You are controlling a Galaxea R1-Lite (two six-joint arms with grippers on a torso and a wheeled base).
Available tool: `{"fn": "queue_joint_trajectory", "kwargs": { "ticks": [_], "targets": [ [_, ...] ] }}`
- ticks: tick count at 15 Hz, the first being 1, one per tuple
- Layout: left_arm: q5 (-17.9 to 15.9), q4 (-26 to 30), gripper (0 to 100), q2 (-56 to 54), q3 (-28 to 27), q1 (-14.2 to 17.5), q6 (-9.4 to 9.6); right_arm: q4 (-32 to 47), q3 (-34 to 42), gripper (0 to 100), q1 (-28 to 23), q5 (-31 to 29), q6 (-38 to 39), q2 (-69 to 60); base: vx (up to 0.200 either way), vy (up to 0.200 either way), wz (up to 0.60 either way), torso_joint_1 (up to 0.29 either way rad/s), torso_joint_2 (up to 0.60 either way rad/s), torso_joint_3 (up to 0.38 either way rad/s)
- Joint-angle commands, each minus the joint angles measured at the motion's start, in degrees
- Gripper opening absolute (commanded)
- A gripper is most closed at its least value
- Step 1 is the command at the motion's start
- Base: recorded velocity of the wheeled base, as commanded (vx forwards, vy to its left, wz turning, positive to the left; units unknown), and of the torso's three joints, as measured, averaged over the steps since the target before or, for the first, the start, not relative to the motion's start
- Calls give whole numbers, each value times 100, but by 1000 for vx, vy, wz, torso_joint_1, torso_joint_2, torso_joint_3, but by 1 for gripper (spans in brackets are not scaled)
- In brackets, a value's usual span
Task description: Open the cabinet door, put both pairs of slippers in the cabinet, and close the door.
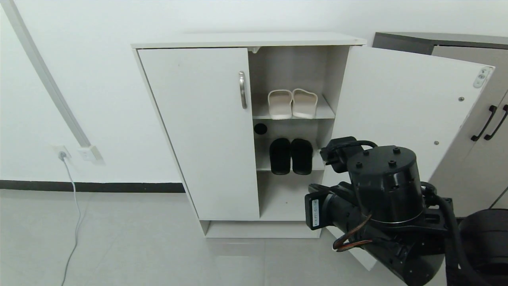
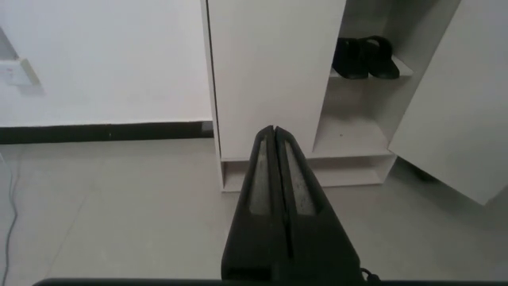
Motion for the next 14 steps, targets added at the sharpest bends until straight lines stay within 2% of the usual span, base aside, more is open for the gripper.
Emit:
{"fn": "queue_joint_trajectory", "kwargs": {
  "ticks": [1,14],
  "targets": [
    [1,1,0,7,1,4,-4,-6,37,0,-39,-7,-5,75,0,0,0,0,0,0],
    [1,1,0,7,1,4,-4,3,116,0,-144,-7,-85,127,0,0,0,0,0,0]
  ]
}}
